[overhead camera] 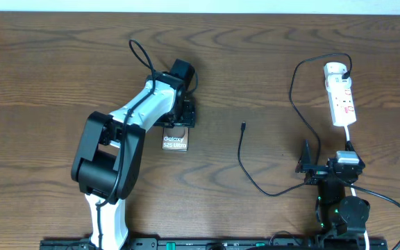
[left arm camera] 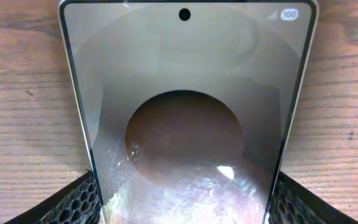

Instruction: Plug charger to phone and switch on socket

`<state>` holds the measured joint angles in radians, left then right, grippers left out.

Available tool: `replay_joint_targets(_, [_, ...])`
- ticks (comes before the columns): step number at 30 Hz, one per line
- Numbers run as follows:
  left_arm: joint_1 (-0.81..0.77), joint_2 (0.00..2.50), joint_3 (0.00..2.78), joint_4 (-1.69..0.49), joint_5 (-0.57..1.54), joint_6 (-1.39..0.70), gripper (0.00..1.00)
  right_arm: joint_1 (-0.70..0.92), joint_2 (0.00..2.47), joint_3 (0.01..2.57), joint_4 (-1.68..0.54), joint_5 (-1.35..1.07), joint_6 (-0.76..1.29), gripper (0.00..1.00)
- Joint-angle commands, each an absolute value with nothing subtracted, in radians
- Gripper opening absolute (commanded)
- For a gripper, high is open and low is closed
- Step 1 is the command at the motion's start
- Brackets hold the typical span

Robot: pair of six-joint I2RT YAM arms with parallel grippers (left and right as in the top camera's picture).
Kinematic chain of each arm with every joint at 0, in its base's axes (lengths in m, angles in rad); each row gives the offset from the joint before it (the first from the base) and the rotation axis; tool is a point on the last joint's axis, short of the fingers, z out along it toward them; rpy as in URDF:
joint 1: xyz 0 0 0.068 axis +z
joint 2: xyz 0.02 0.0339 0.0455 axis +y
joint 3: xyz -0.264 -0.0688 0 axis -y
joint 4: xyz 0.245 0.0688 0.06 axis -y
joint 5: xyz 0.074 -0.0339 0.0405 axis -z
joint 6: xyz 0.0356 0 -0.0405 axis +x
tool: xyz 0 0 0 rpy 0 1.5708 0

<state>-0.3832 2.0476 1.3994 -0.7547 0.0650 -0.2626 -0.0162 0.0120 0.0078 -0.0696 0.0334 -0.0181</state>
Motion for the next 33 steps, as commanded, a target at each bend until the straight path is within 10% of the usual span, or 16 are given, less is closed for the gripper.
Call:
replay_joint_targets(1, [-0.375,1.977,1.411,-0.759,0.067,-0.264,0.64,-0.011,0.007,0.006,-0.072,0.031,-0.012,0.99])
replay_joint_targets(9, [-0.375,1.96,1.411,-0.76,0.067,-0.264,0.49,-0.011,0.007,0.006,-0.072,0.031,-0.012,0.99])
replay_joint_targets(16, [-0.375,1.96,1.411,-0.761,0.067,-0.264,0.08,-0.011,0.007,0.006,-0.072,0.031,-0.012,0.99])
replay_joint_targets(33, [-0.375,1.912,1.426,-0.762,0.072,-0.435,0.07,-0.011,0.007,0.006,-0.072,0.031,-0.012,0.99])
